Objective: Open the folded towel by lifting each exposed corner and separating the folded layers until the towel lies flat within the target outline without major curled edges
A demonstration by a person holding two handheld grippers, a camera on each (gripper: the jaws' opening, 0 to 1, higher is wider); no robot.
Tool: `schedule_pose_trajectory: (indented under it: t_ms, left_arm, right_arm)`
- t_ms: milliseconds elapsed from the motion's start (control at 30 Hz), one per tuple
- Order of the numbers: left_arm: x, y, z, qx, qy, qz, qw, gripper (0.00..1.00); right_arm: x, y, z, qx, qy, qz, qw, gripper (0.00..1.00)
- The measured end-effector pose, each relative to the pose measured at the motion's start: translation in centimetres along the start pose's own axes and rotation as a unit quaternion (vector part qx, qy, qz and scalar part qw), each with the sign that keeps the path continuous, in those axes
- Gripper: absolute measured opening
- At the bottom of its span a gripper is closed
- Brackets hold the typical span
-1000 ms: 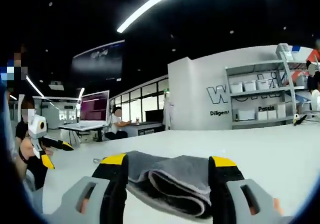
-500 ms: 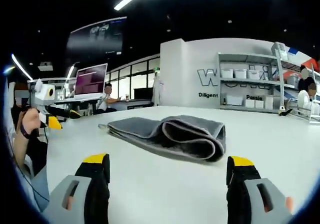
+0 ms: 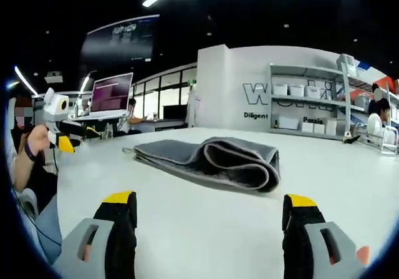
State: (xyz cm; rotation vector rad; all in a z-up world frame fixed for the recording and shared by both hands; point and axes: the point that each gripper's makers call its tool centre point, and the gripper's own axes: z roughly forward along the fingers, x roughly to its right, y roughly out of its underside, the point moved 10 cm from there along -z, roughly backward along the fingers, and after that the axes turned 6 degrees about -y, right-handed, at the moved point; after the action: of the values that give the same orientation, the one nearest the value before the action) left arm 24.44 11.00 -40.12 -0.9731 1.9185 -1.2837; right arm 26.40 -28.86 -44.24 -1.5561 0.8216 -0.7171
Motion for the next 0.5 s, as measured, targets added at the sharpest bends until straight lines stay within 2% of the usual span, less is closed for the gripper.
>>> schedule_pose_trajectory:
  t_ms: [100, 200, 233, 300, 333, 400, 433, 467, 500]
  left_arm:
    - [-0.5, -0.1, 0.7, -0.004, 0.011, 0.009, 0.9999, 0.91]
    - [-1.0, -0.7, 1.3, 0.014, 0.029, 0.032, 0.999, 0.89]
    - [-1.1, -0.8, 1.6, 0.018, 0.031, 0.043, 0.9984, 0.89]
    - [-1.5, -1.4, 2.4, 0.024, 0.032, 0.099, 0.9943, 0.88]
    - [-1.6, -1.5, 2.5, 0.025, 0.032, 0.107, 0.9934, 0.87]
    - [-2.0, -2.4, 4.4, 0.051, 0.008, 0.182, 0.982, 0.83]
    - [-2.1, -2.5, 4.6, 0.053, 0.005, 0.193, 0.9798, 0.81]
    - [-2.4, -2.8, 5.6, 0.043, -0.022, 0.247, 0.9677, 0.78]
    - [-2.6, -2.9, 6.0, 0.039, -0.034, 0.258, 0.9647, 0.76]
  right_arm:
    - [0.3, 0.1, 0.1, -0.002, 0.001, 0.006, 1.0, 0.99]
    - [0.4, 0.3, 0.1, -0.004, 0.004, 0.008, 1.0, 0.99]
    - [0.4, 0.4, 0.1, -0.002, 0.004, 0.006, 1.0, 0.99]
    - [0.4, 0.5, 0.0, 0.004, 0.004, 0.006, 1.0, 0.99]
    - [0.5, 0.5, 0.0, 0.005, 0.004, 0.005, 1.0, 0.99]
    - [0.5, 0.5, 0.0, 0.01, -0.001, 0.01, 0.9999, 0.99]
    - [0.5, 0.5, 0.0, 0.011, -0.001, 0.011, 0.9999, 0.99]
    - [0.5, 0.5, 0.0, 0.015, 0.0, 0.011, 0.9998, 0.99]
    - [0.5, 0.4, 0.0, 0.019, 0.004, 0.01, 0.9998, 0.99]
